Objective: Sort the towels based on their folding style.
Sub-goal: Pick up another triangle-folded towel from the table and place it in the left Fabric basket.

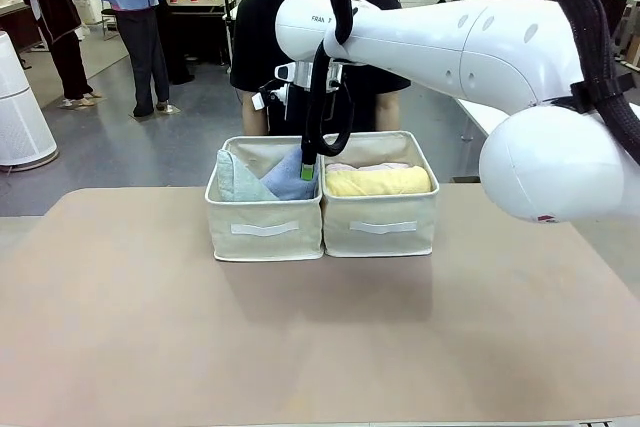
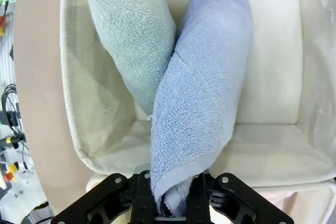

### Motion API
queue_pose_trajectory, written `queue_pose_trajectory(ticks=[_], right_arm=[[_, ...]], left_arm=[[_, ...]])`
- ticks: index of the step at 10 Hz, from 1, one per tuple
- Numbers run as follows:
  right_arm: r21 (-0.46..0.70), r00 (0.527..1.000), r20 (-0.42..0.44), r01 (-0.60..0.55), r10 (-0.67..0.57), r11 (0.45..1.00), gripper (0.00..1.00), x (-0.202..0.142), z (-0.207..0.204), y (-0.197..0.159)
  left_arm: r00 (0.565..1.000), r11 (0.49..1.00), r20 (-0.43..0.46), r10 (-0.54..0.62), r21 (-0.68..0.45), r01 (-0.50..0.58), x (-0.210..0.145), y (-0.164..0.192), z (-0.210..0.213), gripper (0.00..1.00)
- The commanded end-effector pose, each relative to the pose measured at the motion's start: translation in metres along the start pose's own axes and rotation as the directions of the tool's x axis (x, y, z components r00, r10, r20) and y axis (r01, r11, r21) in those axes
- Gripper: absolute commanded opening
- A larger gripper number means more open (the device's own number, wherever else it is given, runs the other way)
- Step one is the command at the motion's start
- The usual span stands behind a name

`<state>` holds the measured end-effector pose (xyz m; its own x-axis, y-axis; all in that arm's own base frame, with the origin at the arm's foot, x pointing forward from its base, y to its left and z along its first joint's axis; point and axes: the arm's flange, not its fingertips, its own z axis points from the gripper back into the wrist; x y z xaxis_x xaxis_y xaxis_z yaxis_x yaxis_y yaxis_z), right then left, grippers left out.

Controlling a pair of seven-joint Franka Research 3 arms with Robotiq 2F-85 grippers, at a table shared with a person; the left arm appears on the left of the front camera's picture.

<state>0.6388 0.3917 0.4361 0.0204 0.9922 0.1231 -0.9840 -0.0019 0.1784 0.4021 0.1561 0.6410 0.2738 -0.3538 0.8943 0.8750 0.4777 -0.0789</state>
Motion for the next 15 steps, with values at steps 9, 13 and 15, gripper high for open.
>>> queue_pose_trajectory(ticks=[9, 13, 15], right_arm=[[-0.016, 1.0, 0.002, -0.015, 0.015, 1.0, 1.0, 0.003, 0.017, 0.008], [-0.015, 1.0, -0.003, -0.013, 0.013, 1.0, 1.0, 0.003, 0.018, 0.007], [-0.024, 1.0, -0.009, -0.005, 0.005, 1.0, 1.0, 0.003, 0.02, 0.005]], left_arm=[[1.0, 1.0, 0.018, -0.013, -0.005, 0.013, 0.0, -0.001, 0.0, 1.0], [1.0, 1.0, 0.018, -0.013, -0.005, 0.013, 0.0, -0.001, 0.0, 1.0], [1.0, 1.0, 0.018, -0.013, -0.005, 0.013, 0.0, -0.001, 0.0, 1.0]])
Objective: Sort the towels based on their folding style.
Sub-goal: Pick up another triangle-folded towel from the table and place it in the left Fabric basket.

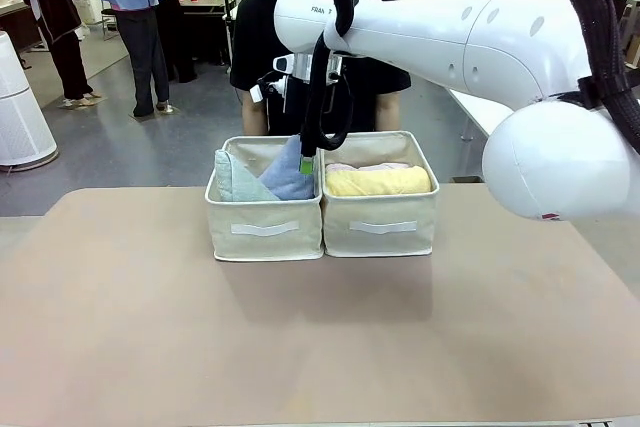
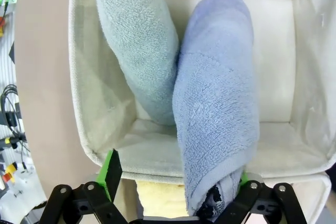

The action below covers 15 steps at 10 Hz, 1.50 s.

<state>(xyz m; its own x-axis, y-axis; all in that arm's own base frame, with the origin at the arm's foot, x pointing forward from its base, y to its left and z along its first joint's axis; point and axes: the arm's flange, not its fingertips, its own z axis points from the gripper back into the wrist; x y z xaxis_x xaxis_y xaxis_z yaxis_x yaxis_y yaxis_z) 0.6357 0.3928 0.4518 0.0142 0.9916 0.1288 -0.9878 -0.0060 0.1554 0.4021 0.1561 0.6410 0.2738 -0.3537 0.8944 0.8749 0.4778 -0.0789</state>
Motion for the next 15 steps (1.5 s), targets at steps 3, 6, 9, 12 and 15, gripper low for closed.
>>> queue_pose_trajectory(ticks=[3, 6, 9, 12, 15], right_arm=[[-0.075, 0.999, -0.042, 0.031, -0.034, 0.997, 1.0, -0.007, 0.029, 0.003], [-0.145, 0.995, -0.041, 0.08, -0.087, 0.986, 1.0, -0.022, 0.058, 0.006], [-0.166, 0.994, -0.024, 0.102, -0.107, 0.981, 1.0, -0.036, 0.079, 0.02], [-0.119, 0.94, 0.046, 0.342, -0.339, 0.932, 1.0, -0.062, 0.095, 0.051], [-0.049, 0.739, 0.119, 0.671, -0.663, 0.74, 1.0, -0.142, 0.132, 0.114]], left_arm=[[1.0, 1.0, 0.018, -0.013, -0.005, 0.013, 0.0, -0.001, 0.0, 1.0], [1.0, 1.0, 0.018, -0.013, -0.005, 0.013, 0.0, -0.001, 0.0, 1.0], [1.0, 1.0, 0.018, -0.013, -0.005, 0.013, 0.0, -0.001, 0.0, 1.0], [1.0, 1.0, 0.018, -0.013, -0.005, 0.013, 0.0, -0.001, 0.0, 1.0], [1.0, 1.0, 0.018, -0.013, -0.005, 0.013, 0.0, -0.001, 0.0, 1.0]])
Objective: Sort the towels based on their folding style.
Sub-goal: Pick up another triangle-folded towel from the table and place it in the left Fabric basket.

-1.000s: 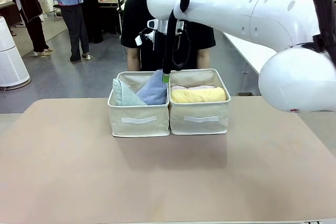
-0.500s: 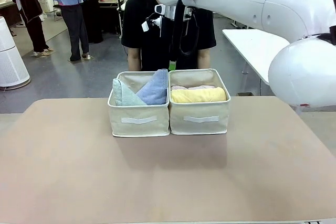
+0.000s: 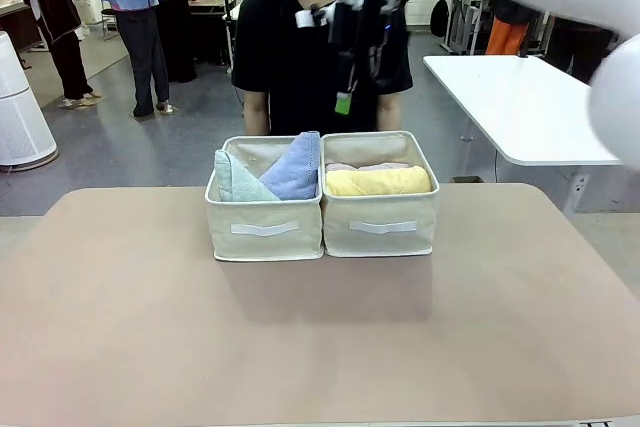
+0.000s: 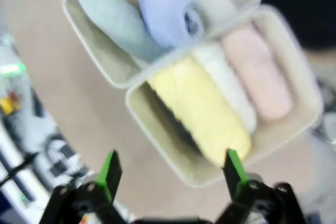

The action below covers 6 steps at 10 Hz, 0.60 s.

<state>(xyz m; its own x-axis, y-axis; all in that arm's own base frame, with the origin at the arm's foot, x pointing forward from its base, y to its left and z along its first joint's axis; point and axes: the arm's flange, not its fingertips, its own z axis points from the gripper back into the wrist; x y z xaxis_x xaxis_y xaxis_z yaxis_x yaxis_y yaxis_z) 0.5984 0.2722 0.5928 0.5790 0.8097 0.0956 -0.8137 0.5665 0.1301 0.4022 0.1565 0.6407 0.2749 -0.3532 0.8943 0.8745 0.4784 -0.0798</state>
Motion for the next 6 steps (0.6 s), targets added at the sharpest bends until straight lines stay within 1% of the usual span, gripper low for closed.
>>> queue_pose_trajectory(ticks=[1, 3, 4, 5, 6], right_arm=[[-0.014, 0.975, 0.094, 0.202, -0.2, 0.979, 1.0, -0.106, 0.006, 0.031], [-0.04, 0.937, 0.244, 0.265, -0.248, 0.963, 1.0, -0.17, 0.026, 0.052], [-0.061, 0.909, 0.327, 0.294, -0.259, 0.954, 1.0, -0.198, 0.037, 0.061], [-0.064, 0.88, 0.389, 0.32, -0.272, 0.945, 1.0, -0.225, 0.051, 0.066], [-0.066, 0.856, 0.423, 0.357, -0.298, 0.932, 1.0, -0.244, 0.06, 0.065]], left_arm=[[1.0, 1.0, 0.018, -0.014, -0.006, 0.014, 0.0, -0.001, 0.0, 1.0], [1.0, 1.0, 0.018, -0.014, -0.006, 0.014, 0.0, -0.001, 0.0, 1.0], [1.0, 1.0, 0.018, -0.014, -0.006, 0.014, 0.0, -0.001, 0.0, 1.0], [1.0, 1.0, 0.018, -0.014, -0.006, 0.014, 0.0, -0.001, 0.0, 1.0], [1.0, 1.0, 0.018, -0.014, -0.006, 0.014, 0.0, -0.001, 0.0, 1.0]])
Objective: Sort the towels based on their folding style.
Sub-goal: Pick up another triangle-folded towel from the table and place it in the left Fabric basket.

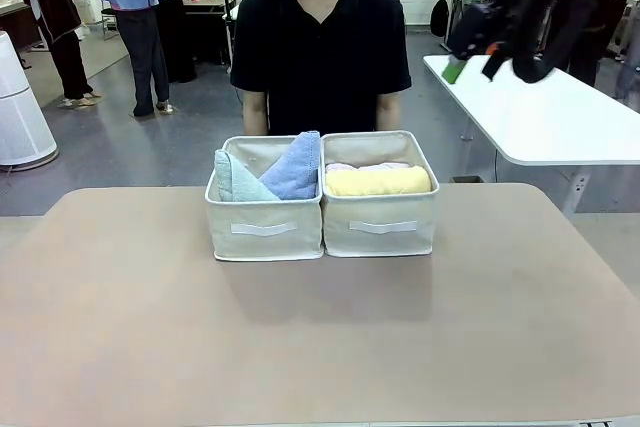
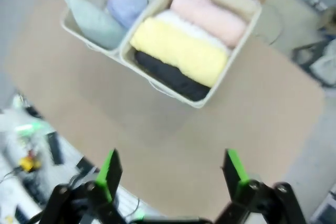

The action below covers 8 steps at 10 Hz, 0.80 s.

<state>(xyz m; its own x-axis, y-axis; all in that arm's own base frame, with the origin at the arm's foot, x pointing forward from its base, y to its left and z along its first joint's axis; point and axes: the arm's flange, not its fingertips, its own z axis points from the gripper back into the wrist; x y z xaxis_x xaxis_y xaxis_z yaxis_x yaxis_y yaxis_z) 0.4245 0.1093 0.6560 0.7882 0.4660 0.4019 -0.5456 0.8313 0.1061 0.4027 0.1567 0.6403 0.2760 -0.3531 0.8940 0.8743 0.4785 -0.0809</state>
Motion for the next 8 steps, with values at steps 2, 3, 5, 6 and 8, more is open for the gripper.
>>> queue_pose_trajectory(ticks=[2, 3, 5, 6, 8], right_arm=[[0.008, 0.998, 0.066, 0.011, -0.011, 1.0, 1.0, -0.036, -0.003, -0.014], [0.006, 1.0, 0.016, 0.01, -0.01, 1.0, 1.0, -0.03, -0.009, -0.018], [-0.015, 0.998, 0.05, 0.029, -0.028, 0.999, 1.0, -0.036, 0.013, -0.009], [-0.015, 0.998, 0.05, 0.029, -0.028, 0.999, 1.0, -0.036, 0.013, -0.009], [-0.009, 0.999, 0.047, 0.025, -0.024, 1.0, 1.0, -0.037, 0.011, -0.011]], left_arm=[[1.0, 1.0, 0.018, -0.015, -0.005, 0.015, 0.001, -0.002, 0.0, 1.0], [1.0, 1.0, 0.018, -0.015, -0.005, 0.015, 0.001, -0.002, 0.0, 1.0], [1.0, 1.0, 0.018, -0.015, -0.005, 0.015, 0.001, -0.002, 0.0, 1.0], [1.0, 1.0, 0.018, -0.015, -0.005, 0.015, 0.001, -0.002, 0.0, 1.0], [1.0, 1.0, 0.018, -0.015, -0.005, 0.015, 0.001, -0.002, 0.0, 1.0]])
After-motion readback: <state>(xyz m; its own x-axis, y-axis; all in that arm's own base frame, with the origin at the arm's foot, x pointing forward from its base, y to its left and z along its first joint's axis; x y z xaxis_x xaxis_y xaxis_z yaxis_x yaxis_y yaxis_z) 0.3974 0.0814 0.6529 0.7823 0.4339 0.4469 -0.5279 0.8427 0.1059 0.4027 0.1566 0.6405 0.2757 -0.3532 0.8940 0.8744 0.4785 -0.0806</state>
